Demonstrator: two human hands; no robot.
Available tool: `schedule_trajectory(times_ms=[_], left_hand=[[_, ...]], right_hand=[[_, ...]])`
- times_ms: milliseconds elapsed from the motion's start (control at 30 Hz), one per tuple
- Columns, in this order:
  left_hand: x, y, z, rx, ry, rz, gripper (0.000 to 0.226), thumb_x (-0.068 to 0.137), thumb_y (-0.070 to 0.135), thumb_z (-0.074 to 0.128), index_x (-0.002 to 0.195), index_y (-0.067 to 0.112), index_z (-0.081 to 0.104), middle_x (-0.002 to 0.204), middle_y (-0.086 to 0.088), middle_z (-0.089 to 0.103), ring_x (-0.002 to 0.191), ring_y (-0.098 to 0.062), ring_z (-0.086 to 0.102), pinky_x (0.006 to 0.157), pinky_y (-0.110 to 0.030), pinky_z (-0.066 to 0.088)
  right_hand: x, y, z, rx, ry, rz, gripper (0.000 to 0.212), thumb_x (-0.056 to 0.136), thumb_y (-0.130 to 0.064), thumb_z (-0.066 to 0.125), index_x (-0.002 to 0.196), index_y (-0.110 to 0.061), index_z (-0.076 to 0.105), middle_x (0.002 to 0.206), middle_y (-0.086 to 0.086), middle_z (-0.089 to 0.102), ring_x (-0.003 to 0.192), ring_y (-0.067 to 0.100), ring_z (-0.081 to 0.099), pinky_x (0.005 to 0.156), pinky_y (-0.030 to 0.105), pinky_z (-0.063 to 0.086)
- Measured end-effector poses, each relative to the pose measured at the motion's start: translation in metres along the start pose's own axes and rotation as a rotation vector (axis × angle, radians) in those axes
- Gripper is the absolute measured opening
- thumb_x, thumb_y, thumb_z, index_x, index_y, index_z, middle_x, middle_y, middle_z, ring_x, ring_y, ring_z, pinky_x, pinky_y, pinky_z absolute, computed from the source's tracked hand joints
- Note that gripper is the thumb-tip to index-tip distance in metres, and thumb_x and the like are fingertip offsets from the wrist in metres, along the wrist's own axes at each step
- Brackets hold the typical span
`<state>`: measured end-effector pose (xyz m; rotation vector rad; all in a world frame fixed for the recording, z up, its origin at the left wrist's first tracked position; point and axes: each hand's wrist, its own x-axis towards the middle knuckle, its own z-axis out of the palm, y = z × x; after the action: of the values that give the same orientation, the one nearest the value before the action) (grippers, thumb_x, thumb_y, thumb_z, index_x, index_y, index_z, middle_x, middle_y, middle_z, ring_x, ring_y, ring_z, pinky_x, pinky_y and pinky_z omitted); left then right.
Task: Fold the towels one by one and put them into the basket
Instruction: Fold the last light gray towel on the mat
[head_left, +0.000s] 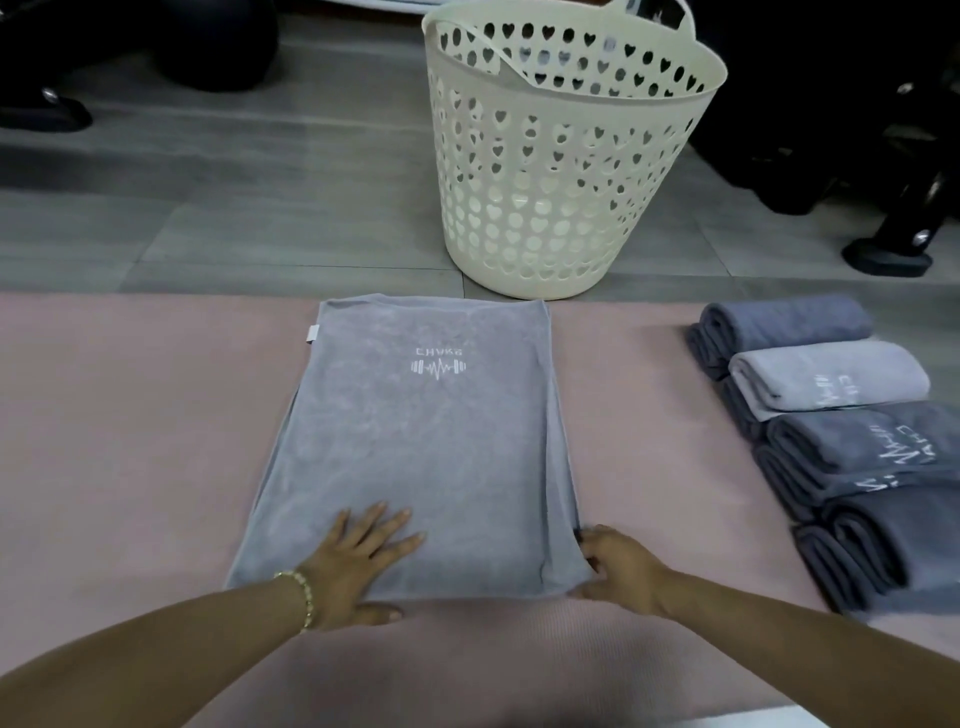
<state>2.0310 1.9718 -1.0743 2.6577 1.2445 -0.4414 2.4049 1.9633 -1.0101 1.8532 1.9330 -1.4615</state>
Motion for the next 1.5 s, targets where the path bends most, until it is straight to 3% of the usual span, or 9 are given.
schedule_trajectory(times_ms=[133, 367, 633, 767, 1033, 1133, 1233, 1333, 1500], left_hand=[[-0.003, -0.011, 0.003, 0.079, 0.04, 0.071, 0.085, 0.08, 0.081, 0.028, 0.149, 0.033, 0.023, 0.159, -0.001, 0.011, 0.142, -0.028, 0.009, 0.107, -0.048, 0.009], [-0.007, -0.015, 0.0, 0.136, 0.141, 0.096, 0.062, 0.091, 0.063, 0.016, 0.147, 0.039, 0.023, 0.159, 0.001, 0.005, 0.147, -0.025, -0.007, 0.106, -0.047, 0.035], [-0.006, -0.015, -0.004, 0.094, 0.116, 0.104, 0.062, 0.086, 0.063, 0.023, 0.143, 0.042, 0.031, 0.159, 0.002, 0.008, 0.141, -0.026, 0.022, 0.099, -0.042, 0.04], [-0.006, -0.012, -0.014, -0.039, 0.167, 0.177, 0.049, 0.085, 0.058, 0.028, 0.122, 0.045, 0.058, 0.134, 0.013, 0.055, 0.116, -0.015, 0.058, 0.086, -0.027, 0.055], [-0.005, -0.012, -0.042, -0.48, 0.143, 0.06, 0.06, 0.087, 0.068, 0.032, 0.088, 0.026, 0.076, 0.095, 0.021, 0.07, 0.098, 0.005, 0.061, 0.084, -0.008, 0.042], [0.016, -0.038, -0.082, -0.719, -0.045, -0.005, 0.032, 0.089, 0.03, 0.063, 0.08, 0.0, 0.072, 0.058, 0.016, 0.06, 0.057, 0.018, 0.049, 0.064, -0.004, 0.035], [0.047, -0.072, -0.133, -0.751, 0.134, -0.133, 0.017, 0.087, 0.018, 0.066, 0.073, 0.012, 0.073, 0.06, 0.016, 0.063, 0.062, 0.011, 0.052, 0.067, -0.015, 0.038], [0.065, -0.1, -0.164, -0.734, 0.642, -0.549, 0.028, 0.089, 0.024, 0.065, 0.114, 0.012, 0.067, 0.113, -0.002, 0.068, 0.107, -0.018, 0.06, 0.093, -0.026, 0.042], [0.052, -0.118, -0.142, -0.982, 0.675, -0.976, 0.079, 0.086, 0.046, 0.061, 0.146, 0.008, 0.027, 0.15, -0.014, 0.03, 0.138, -0.031, 0.028, 0.114, -0.039, 0.023]], right_hand=[[-0.014, 0.027, -0.012, 0.083, 0.118, 0.085, 0.031, 0.073, -0.019, 0.08, 0.055, -0.039, 0.065, 0.084, -0.014, 0.065, 0.078, 0.005, 0.062, 0.08, 0.016, 0.05], [0.005, 0.012, 0.007, 0.48, 0.259, 0.209, 0.019, 0.076, -0.024, 0.078, 0.074, -0.009, 0.066, 0.091, 0.001, 0.069, 0.074, 0.012, 0.061, 0.069, 0.02, 0.052], [-0.008, 0.012, 0.001, 0.176, 0.444, 0.037, 0.029, 0.075, -0.034, 0.076, 0.07, -0.02, 0.051, 0.079, -0.014, 0.056, 0.068, 0.004, 0.051, 0.07, 0.026, 0.048], [0.001, -0.013, 0.022, -0.191, 0.151, -0.293, 0.049, 0.064, -0.07, 0.061, 0.102, -0.041, 0.055, 0.112, -0.025, 0.045, 0.104, -0.003, 0.049, 0.093, 0.013, 0.04], [0.041, -0.032, 0.015, -0.084, -0.051, -0.194, 0.029, 0.074, -0.024, 0.08, 0.067, -0.037, 0.054, 0.082, -0.02, 0.051, 0.078, 0.004, 0.052, 0.076, 0.017, 0.045], [0.057, -0.06, -0.038, -0.139, -0.283, -0.168, 0.003, 0.081, -0.022, 0.073, 0.081, -0.021, 0.071, 0.072, -0.017, 0.059, 0.068, -0.004, 0.055, 0.076, 0.016, 0.046], [0.08, -0.092, -0.085, -0.043, 0.146, -0.261, 0.011, 0.082, -0.009, 0.071, 0.074, -0.017, 0.069, 0.069, -0.011, 0.06, 0.062, -0.005, 0.056, 0.074, 0.022, 0.045], [0.093, -0.108, -0.112, 0.186, 0.878, -0.175, 0.014, 0.084, -0.016, 0.067, 0.098, -0.015, 0.065, 0.098, 0.0, 0.064, 0.092, 0.014, 0.058, 0.088, 0.032, 0.045], [0.102, -0.088, -0.101, 0.283, 0.708, 0.179, 0.073, 0.08, -0.029, 0.074, 0.139, -0.01, 0.036, 0.144, 0.011, 0.032, 0.13, 0.03, 0.038, 0.105, 0.038, 0.035]])
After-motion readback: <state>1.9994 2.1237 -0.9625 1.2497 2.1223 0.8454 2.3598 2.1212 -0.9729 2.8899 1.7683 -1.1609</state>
